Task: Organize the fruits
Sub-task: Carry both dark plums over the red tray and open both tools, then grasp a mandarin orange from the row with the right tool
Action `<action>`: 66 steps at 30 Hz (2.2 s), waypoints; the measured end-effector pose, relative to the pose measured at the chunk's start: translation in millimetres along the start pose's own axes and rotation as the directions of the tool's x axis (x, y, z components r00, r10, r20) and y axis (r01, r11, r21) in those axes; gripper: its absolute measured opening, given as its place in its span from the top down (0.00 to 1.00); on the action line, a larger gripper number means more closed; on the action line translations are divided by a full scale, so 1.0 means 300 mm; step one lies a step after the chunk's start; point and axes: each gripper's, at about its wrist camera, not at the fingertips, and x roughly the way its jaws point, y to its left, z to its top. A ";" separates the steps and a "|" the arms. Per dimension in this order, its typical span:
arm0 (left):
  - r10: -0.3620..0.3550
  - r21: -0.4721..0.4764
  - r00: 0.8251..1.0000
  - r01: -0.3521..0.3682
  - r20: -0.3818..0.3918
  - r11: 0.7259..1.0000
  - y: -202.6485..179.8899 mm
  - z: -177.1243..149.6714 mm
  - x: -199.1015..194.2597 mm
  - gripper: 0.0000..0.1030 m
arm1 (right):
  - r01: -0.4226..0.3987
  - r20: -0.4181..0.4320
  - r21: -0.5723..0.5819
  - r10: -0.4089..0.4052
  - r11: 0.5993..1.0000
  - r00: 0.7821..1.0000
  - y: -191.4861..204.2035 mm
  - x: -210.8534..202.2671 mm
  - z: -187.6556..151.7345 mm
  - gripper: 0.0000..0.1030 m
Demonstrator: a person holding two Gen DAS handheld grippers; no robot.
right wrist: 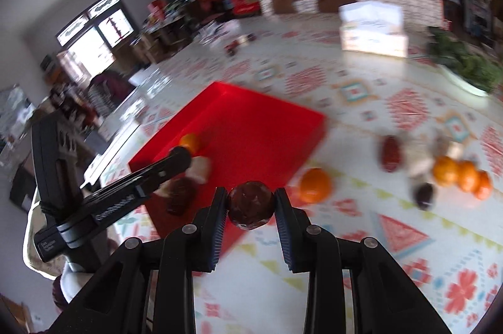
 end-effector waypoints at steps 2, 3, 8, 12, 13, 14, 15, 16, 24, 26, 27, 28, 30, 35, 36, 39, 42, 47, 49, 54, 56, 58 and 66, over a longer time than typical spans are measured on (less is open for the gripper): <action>0.005 -0.009 1.000 -0.005 -0.003 1.000 0.025 0.003 0.000 0.78 | -0.013 -0.022 -0.020 0.012 1.000 1.000 0.040 0.043 0.005 0.68; 0.007 -0.012 1.000 -0.007 -0.003 1.000 0.035 0.004 0.001 0.78 | -0.017 -0.034 -0.030 0.016 0.999 0.999 0.055 0.064 0.010 0.68; 0.024 -0.019 1.000 -0.025 -0.006 1.000 0.068 0.012 0.020 0.78 | -0.025 -0.095 -0.039 0.021 0.999 0.995 0.087 0.172 0.027 0.68; 0.039 -0.021 0.999 -0.039 -0.007 0.999 0.090 0.022 0.040 0.78 | -0.028 -0.123 -0.016 0.026 0.999 0.992 0.070 0.225 0.043 0.68; 0.041 -0.022 0.999 -0.041 -0.006 0.999 0.095 0.023 0.041 0.78 | -0.026 -0.126 -0.015 0.024 1.000 0.992 0.072 0.233 0.047 0.68; 0.044 -0.023 0.999 -0.044 -0.006 0.999 0.100 0.026 0.045 0.78 | -0.023 -0.131 -0.016 0.020 1.000 0.991 0.070 0.244 0.052 0.68; 0.048 -0.024 0.999 -0.048 -0.006 0.999 0.103 0.027 0.048 0.78 | -0.020 -0.135 -0.016 0.018 1.000 0.991 0.070 0.252 0.057 0.68; 0.049 -0.025 0.999 -0.049 -0.007 0.998 0.106 0.029 0.052 0.78 | -0.019 -0.137 -0.016 0.016 1.000 0.990 0.073 0.257 0.060 0.68; 0.060 -0.030 0.998 -0.060 -0.011 0.998 0.121 0.047 0.066 0.70 | -0.020 -0.157 0.008 0.021 1.000 0.987 0.066 0.311 0.108 0.67; 0.058 -0.030 0.998 -0.059 -0.005 0.998 0.120 0.050 0.064 0.63 | -0.031 -0.165 0.028 0.035 0.999 0.986 0.058 0.324 0.118 0.67; 0.069 -0.030 0.998 -0.069 0.000 0.997 0.120 0.052 0.061 0.61 | -0.031 -0.166 0.035 0.037 0.999 0.986 0.056 0.327 0.121 0.67; 0.069 -0.033 0.998 -0.069 0.002 0.997 0.122 0.054 0.060 0.61 | -0.028 -0.164 0.042 0.035 0.999 0.986 0.051 0.331 0.126 0.67; 0.062 -0.043 0.998 -0.062 0.000 0.997 0.126 0.059 0.059 0.51 | -0.021 -0.152 0.053 0.029 0.998 0.988 0.037 0.332 0.139 0.66; 0.060 -0.056 0.998 -0.059 0.018 0.997 0.125 0.067 0.037 0.47 | -0.014 -0.087 0.071 0.021 0.997 0.996 0.011 0.267 0.165 0.65; 0.060 -0.064 0.998 -0.058 0.027 0.996 0.127 0.070 0.027 0.46 | -0.009 -0.074 0.070 0.014 0.998 0.997 0.008 0.250 0.169 0.64; 0.059 -0.092 0.996 -0.053 0.062 0.994 0.133 0.077 -0.014 0.39 | 0.009 -0.023 0.078 -0.007 0.997 1.000 -0.022 0.173 0.176 0.59; 0.060 -0.107 0.994 -0.050 0.091 0.993 0.127 0.082 -0.052 0.34 | 0.035 0.028 0.102 -0.038 0.994 0.999 -0.076 0.085 0.168 0.52; 0.047 -0.100 0.994 -0.037 0.101 0.994 0.088 0.077 -0.076 0.31 | 0.078 0.070 0.185 -0.093 0.980 0.993 -0.217 -0.038 0.113 0.48; 0.036 -0.085 0.995 -0.028 0.095 0.996 0.061 0.070 -0.076 0.31 | 0.096 0.062 0.216 -0.111 0.972 0.992 -0.269 -0.063 0.076 0.48; 0.010 -0.029 0.997 -0.008 0.074 1.000 -0.037 0.038 -0.070 0.30 | 0.131 0.052 0.268 -0.150 0.954 0.987 -0.375 -0.117 -0.024 0.48; 0.002 -0.014 0.998 -0.001 0.065 1.000 -0.065 0.029 -0.063 0.30 | 0.138 0.051 0.294 -0.160 0.946 0.986 -0.418 -0.139 -0.057 0.48; -0.004 0.002 0.999 0.004 0.053 1.000 -0.097 0.018 -0.053 0.28 | 0.144 0.052 0.314 -0.169 0.939 0.984 -0.452 -0.153 -0.083 0.48; -0.034 0.093 0.999 0.034 -0.001 0.995 -0.228 -0.024 -0.001 0.28 | 0.137 0.057 0.335 -0.165 0.932 0.985 -0.498 -0.171 -0.130 0.48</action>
